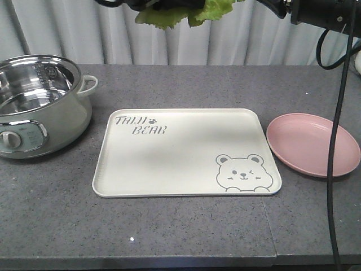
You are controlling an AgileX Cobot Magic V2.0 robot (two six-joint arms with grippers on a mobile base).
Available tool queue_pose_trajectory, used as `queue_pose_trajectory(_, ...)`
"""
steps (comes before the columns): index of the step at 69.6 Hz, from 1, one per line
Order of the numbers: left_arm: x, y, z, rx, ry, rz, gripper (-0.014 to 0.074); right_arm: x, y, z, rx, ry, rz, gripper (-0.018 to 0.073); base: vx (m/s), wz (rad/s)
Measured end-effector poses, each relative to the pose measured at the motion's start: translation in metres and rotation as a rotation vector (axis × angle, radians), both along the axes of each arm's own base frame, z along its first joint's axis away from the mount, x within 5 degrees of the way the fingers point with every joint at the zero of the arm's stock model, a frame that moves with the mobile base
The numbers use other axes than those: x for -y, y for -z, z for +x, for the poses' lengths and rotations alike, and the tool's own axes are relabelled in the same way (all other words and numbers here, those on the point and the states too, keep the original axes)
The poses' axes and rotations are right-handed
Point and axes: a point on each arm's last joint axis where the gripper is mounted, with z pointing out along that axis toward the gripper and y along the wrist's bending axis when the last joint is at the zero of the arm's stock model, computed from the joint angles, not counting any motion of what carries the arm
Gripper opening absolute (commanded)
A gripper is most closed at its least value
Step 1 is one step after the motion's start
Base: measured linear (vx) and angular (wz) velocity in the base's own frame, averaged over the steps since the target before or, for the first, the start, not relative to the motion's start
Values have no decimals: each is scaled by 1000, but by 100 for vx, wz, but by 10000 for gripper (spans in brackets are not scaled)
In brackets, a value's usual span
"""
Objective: Transfer vegetables to tray and serve
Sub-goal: 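Carry the lettuce with the right gripper over the pink plate and lower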
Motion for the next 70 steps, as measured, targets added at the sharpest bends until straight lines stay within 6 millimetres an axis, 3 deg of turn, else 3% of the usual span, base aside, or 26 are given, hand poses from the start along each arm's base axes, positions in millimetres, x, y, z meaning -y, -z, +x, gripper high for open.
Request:
queue_pose_trajectory(18,-5,-13,-8,45,-19,-13,526,2,0,2,-3,29,-1,-6,0,0)
queue_pose_trajectory(26,-12,-24,-17,85,-38,-2,619,5,1,5,-6,66,-3,-6,0,0)
queue_pose_trajectory(34,-22,-34,-26,115,-90,28,628,21,1,8,-11,115,0,-6,0,0)
queue_pose_trajectory(51,-47,-47,-38,166,-266,158,573,95,9,8,-84,266,-54,-6,0,0)
queue_pose_trajectory(70,-66,-34,-36,114,-382,386,501,160,37,-6,-289,423,-298,-6,0,0)
